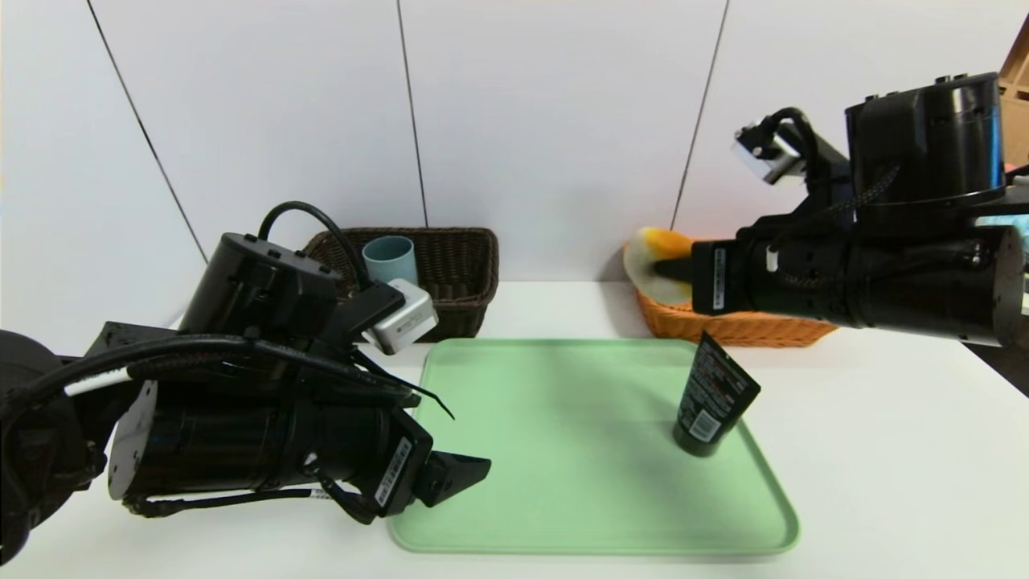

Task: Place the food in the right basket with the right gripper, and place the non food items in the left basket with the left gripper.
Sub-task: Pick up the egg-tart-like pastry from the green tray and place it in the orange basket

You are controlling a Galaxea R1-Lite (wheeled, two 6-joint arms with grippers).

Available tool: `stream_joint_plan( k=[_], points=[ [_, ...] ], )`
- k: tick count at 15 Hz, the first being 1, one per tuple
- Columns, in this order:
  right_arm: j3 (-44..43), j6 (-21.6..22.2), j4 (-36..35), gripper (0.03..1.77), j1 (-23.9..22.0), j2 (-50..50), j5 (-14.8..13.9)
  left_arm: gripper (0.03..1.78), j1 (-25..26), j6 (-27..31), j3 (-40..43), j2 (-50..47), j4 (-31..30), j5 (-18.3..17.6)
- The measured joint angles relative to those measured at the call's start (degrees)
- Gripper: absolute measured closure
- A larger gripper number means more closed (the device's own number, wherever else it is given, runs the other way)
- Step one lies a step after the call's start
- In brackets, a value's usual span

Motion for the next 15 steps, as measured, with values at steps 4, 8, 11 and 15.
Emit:
stream_joint_plan(
  k=[4,8,11,15],
  points=[
    [-2.0,0.0,-1.8,1.74,-9.8,2.3,-0.1,0.12,0.0,0.0,-0.1,0.0,0.0,0.0],
    [-4.1,0.0,-1.9,1.74,-18.1,8.5,0.3,0.12,0.0,0.0,-0.2,-0.1,0.0,0.2],
    [-6.6,0.0,-1.9,1.74,-21.6,14.2,0.1,0.12,0.1,-0.1,-0.2,-0.1,-1.8,0.2],
    [-11.2,0.0,-1.9,1.74,-24.3,21.1,-0.9,0.12,0.1,-0.2,0.0,-0.1,-2.0,0.2]
  ],
)
